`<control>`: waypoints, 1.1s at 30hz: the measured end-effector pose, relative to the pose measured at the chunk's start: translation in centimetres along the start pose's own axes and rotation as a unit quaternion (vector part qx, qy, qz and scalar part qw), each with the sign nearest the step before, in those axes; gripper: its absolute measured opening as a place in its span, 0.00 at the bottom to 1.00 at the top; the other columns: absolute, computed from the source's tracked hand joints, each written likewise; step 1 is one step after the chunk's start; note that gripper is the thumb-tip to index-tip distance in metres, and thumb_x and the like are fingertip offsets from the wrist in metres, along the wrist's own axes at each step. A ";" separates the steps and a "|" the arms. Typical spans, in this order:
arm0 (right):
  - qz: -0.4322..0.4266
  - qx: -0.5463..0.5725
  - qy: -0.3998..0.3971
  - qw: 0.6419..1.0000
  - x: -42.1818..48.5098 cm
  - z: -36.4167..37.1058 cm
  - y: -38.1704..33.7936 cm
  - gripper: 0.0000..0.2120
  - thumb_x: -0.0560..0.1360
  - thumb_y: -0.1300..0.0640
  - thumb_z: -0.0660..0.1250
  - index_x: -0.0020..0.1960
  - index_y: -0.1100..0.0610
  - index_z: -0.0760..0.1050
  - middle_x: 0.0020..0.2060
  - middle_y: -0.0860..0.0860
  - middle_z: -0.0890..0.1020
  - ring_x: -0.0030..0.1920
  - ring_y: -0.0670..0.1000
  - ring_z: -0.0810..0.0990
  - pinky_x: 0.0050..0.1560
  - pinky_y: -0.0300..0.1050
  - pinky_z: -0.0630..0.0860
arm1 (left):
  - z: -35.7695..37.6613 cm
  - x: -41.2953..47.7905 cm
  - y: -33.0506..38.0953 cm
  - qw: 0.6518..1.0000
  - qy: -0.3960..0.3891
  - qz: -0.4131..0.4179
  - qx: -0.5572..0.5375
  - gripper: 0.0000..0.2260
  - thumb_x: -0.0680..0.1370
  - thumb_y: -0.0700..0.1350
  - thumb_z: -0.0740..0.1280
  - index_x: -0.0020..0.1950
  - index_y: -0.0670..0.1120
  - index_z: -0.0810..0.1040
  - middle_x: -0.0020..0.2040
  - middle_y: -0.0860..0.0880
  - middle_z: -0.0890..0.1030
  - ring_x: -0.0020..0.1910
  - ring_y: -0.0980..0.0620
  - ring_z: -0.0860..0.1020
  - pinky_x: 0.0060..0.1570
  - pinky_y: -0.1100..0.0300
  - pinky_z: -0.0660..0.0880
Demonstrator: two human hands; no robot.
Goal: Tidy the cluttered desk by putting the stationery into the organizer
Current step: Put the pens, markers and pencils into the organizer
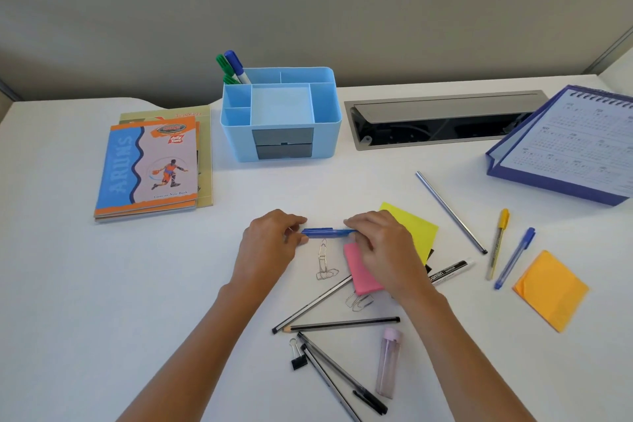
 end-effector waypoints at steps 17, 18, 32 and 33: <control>0.063 -0.094 0.015 0.994 -10.8 -6.5 9.7 0.20 0.67 0.76 0.70 0.54 0.58 0.82 0.50 0.51 0.81 0.54 0.53 0.75 0.59 0.39 0.68 | 1.3 -2.8 4.0 0.992 0.005 0.092 -0.082 0.08 0.74 0.44 0.73 0.52 0.51 0.84 0.47 0.56 0.81 0.43 0.64 0.74 0.45 0.66 0.72; 0.058 -0.089 0.015 0.994 -10.8 -6.6 9.6 0.19 0.67 0.75 0.71 0.53 0.58 0.83 0.48 0.51 0.81 0.52 0.53 0.75 0.57 0.38 0.68 | 1.7 -3.2 4.5 0.990 -0.014 0.097 -0.103 0.07 0.73 0.45 0.74 0.51 0.52 0.84 0.47 0.57 0.81 0.42 0.66 0.74 0.46 0.67 0.71; 0.056 0.092 0.075 0.991 -6.6 -5.8 4.0 0.15 0.69 0.69 0.74 0.53 0.55 0.84 0.44 0.48 0.82 0.48 0.50 0.76 0.52 0.32 0.70 | 1.3 -4.0 5.4 0.901 -0.090 -0.028 -0.423 0.08 0.72 0.39 0.75 0.50 0.48 0.84 0.46 0.50 0.85 0.40 0.49 0.83 0.41 0.54 0.81; 0.053 0.103 0.075 0.990 -5.9 -5.5 3.4 0.15 0.69 0.69 0.73 0.53 0.55 0.84 0.44 0.48 0.82 0.48 0.50 0.77 0.52 0.33 0.70 | 0.7 -3.5 5.4 0.890 -0.075 -0.037 -0.447 0.08 0.72 0.38 0.74 0.50 0.47 0.83 0.45 0.48 0.85 0.40 0.48 0.83 0.39 0.56 0.81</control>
Point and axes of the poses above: each hand's wrist, its own x-axis towards the middle knuckle, its own z-axis out of the palm, y = z × x, the point moved 2 cm from there along x, towards the middle knuckle
